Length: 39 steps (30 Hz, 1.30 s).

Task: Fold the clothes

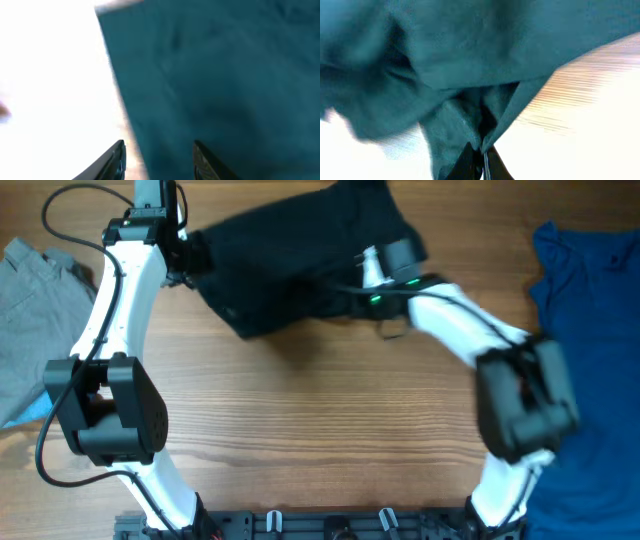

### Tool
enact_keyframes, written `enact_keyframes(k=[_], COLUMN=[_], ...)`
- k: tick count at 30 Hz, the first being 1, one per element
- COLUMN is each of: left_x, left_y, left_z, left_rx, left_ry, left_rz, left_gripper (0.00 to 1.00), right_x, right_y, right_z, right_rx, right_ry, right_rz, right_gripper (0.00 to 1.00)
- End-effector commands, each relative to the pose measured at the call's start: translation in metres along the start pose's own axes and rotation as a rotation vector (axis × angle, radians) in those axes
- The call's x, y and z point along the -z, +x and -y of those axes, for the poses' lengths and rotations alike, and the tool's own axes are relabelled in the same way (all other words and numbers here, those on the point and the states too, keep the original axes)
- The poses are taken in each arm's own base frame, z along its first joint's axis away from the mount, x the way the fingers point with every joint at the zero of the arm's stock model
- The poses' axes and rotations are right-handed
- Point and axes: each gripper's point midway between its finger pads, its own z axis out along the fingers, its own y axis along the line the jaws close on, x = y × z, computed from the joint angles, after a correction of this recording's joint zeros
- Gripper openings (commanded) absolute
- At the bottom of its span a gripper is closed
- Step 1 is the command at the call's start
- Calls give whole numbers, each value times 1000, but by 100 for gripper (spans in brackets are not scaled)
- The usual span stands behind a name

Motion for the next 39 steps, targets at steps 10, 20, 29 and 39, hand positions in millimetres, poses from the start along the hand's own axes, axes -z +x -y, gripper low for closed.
enact_keyframes(k=[10, 20, 29, 39], left_x=[5, -11, -32, -46], left_y=[51, 126, 171, 198], left_z=[39, 80, 125, 155], left_rx=[63, 43, 63, 120], left_ry=[243, 377, 440, 448], left_rz=[-240, -459, -507, -512], left_gripper=[47, 79, 82, 73], right_x=[198, 197, 196, 196], right_y=[11, 18, 22, 22], right_z=[34, 37, 38, 38], right_rx=[5, 30, 27, 27], right_ry=[310, 324, 328, 329], right_rz=[158, 126, 108, 107], right_gripper=[4, 5, 4, 4])
